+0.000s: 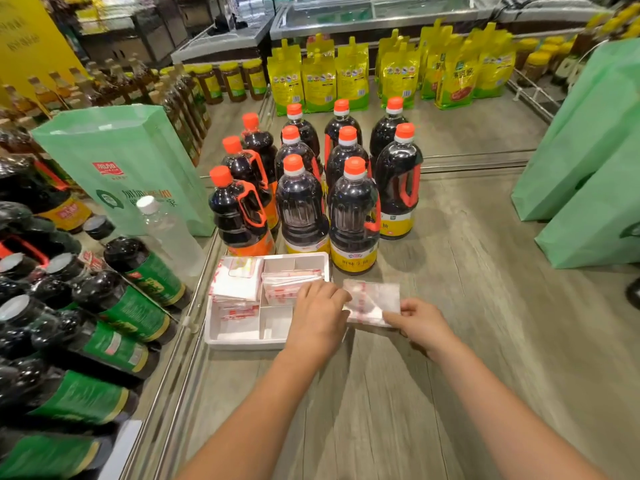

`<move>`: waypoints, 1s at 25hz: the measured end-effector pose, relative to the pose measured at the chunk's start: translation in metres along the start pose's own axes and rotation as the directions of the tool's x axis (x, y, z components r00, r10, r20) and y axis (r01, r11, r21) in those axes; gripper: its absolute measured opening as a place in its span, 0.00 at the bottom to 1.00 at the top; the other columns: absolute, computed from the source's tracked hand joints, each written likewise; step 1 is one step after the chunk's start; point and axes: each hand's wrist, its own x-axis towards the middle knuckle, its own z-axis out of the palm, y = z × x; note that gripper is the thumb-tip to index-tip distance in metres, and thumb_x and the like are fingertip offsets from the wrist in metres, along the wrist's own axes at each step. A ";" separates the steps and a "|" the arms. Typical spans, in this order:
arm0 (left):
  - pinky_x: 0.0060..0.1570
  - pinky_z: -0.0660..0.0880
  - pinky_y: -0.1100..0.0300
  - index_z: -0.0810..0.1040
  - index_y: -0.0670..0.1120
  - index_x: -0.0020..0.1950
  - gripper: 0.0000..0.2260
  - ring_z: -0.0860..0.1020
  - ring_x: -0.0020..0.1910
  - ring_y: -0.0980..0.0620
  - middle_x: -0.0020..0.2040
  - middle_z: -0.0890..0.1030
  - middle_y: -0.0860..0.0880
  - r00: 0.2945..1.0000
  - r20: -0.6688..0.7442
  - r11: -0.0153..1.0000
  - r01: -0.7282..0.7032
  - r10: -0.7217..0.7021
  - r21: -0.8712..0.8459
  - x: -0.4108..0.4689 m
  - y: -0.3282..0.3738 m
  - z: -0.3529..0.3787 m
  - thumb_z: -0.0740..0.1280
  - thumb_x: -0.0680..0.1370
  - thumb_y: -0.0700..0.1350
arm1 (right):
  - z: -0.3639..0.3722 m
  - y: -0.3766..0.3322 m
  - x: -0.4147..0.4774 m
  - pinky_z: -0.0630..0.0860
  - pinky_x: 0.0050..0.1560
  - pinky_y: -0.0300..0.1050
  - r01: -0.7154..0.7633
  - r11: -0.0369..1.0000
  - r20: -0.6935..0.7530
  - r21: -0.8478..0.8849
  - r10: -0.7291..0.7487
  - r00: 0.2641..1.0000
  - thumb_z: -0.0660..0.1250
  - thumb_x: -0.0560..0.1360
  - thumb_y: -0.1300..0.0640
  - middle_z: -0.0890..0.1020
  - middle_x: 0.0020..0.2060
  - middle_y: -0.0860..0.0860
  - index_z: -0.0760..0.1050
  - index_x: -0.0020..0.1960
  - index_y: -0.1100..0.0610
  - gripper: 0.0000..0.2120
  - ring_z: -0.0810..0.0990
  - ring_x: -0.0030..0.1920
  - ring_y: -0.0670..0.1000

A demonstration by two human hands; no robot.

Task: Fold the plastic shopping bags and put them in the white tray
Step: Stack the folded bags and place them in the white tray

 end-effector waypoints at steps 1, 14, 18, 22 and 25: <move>0.55 0.62 0.55 0.81 0.50 0.49 0.12 0.78 0.49 0.46 0.45 0.80 0.52 1.000 -0.006 1.000 0.016 -0.016 0.000 -0.001 0.003 0.001 0.76 0.67 0.46 | -0.008 0.003 -0.003 0.68 0.31 0.40 0.012 1.000 0.013 0.016 -0.013 1.000 0.75 0.73 0.58 0.80 0.35 0.50 0.80 0.46 0.55 0.05 0.73 0.30 0.47; 0.76 0.50 0.52 0.72 0.54 0.66 0.14 0.75 0.58 0.61 0.50 0.79 0.60 0.974 -0.004 0.908 0.208 -0.225 -0.364 -0.014 0.034 -0.025 0.64 0.81 0.53 | -0.025 0.002 -0.057 0.80 0.43 0.41 0.202 0.973 0.043 0.114 -0.208 0.977 0.72 0.76 0.56 0.85 0.49 0.48 0.79 0.58 0.48 0.11 0.84 0.44 0.49; 0.56 0.71 0.54 0.78 0.54 0.53 0.05 0.75 0.47 0.66 0.44 0.79 0.61 0.967 0.001 0.813 0.214 -0.254 -0.542 -0.026 0.013 -0.040 0.67 0.80 0.53 | -0.009 -0.019 -0.070 0.78 0.41 0.43 0.272 0.956 0.024 0.114 -0.276 0.961 0.73 0.75 0.52 0.83 0.50 0.47 0.77 0.59 0.50 0.14 0.81 0.41 0.49; 0.43 0.71 0.66 0.77 0.51 0.48 0.02 0.77 0.46 0.64 0.44 0.81 0.57 0.943 0.026 0.713 0.268 -0.332 -0.648 -0.041 -0.003 -0.058 0.68 0.80 0.48 | 0.013 -0.045 -0.075 0.80 0.49 0.43 0.321 0.946 -0.003 0.035 -0.321 0.947 0.74 0.73 0.49 0.78 0.56 0.41 0.71 0.65 0.44 0.22 0.81 0.49 0.47; 0.43 0.70 0.68 0.76 0.51 0.46 0.04 0.78 0.47 0.64 0.43 0.81 0.56 0.918 0.006 0.657 0.289 -0.397 -0.696 -0.052 -0.019 -0.068 0.69 0.80 0.48 | 0.030 -0.057 -0.073 0.80 0.53 0.45 0.339 0.940 0.014 0.040 -0.340 0.940 0.76 0.71 0.46 0.78 0.57 0.42 0.72 0.63 0.46 0.24 0.80 0.54 0.47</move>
